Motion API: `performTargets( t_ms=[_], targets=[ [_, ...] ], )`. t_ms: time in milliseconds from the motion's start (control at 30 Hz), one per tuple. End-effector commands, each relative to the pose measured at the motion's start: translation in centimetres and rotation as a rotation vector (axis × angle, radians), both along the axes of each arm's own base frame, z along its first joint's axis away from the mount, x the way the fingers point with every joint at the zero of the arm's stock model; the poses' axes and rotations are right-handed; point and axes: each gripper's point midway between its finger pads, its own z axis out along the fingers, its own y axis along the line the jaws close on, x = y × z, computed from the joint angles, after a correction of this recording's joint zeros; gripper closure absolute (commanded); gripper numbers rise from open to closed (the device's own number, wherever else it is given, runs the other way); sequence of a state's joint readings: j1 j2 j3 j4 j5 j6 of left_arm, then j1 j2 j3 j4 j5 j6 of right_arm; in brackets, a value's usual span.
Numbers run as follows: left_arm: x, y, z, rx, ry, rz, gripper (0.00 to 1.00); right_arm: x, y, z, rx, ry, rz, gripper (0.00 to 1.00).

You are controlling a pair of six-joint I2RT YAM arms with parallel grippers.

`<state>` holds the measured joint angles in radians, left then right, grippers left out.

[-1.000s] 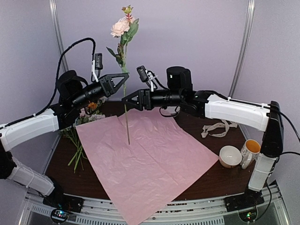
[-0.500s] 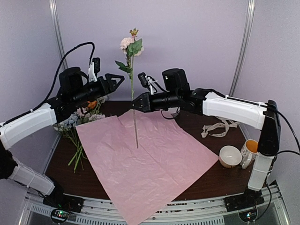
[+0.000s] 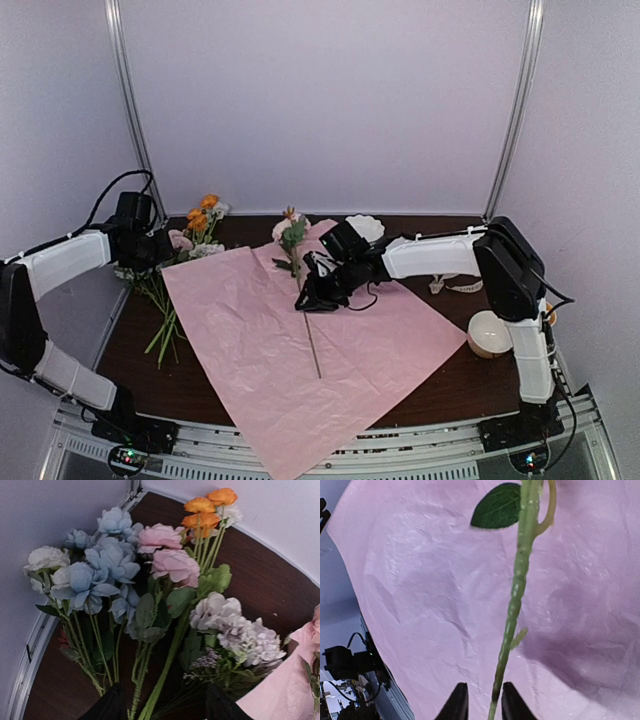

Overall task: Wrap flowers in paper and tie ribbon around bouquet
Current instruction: Place the fake flower on the flattened wrapping paper, then pick up the fake flower from the corner of the board.

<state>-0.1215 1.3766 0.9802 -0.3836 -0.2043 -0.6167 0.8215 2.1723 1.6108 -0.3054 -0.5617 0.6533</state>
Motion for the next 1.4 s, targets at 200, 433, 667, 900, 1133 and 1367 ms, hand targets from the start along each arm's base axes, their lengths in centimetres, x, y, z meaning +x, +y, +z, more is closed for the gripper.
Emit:
performTargets(
  t_ms=[200,433,667,900,1133,1367],
  targets=[
    [0.0,1.9,-8.6,-0.012,0.231,0.009,0.45,2.8,-4.2,2.2,-0.137,-0.157,-0.092,0.63],
    [0.8,2.0,-10.9,-0.030,0.277,0.008,0.58,2.6,-4.7,4.8,-0.128,-0.232,-0.060,0.63],
    [0.9,2.4,-12.3,-0.007,0.322,0.005,0.74,2.4,-4.8,5.2,-0.129,-0.242,-0.040,0.63],
    [0.8,2.9,-11.9,0.000,0.322,0.009,1.00,2.3,-5.0,5.6,-0.138,-0.256,-0.024,0.63],
    [0.5,5.3,-4.9,0.119,0.176,0.086,1.00,2.4,-5.6,6.4,-0.149,-0.281,-0.019,0.63],
    [-1.3,5.8,9.3,0.281,-0.263,0.063,1.00,2.4,-5.3,8.7,-0.114,-0.349,0.011,0.62]
  ],
)
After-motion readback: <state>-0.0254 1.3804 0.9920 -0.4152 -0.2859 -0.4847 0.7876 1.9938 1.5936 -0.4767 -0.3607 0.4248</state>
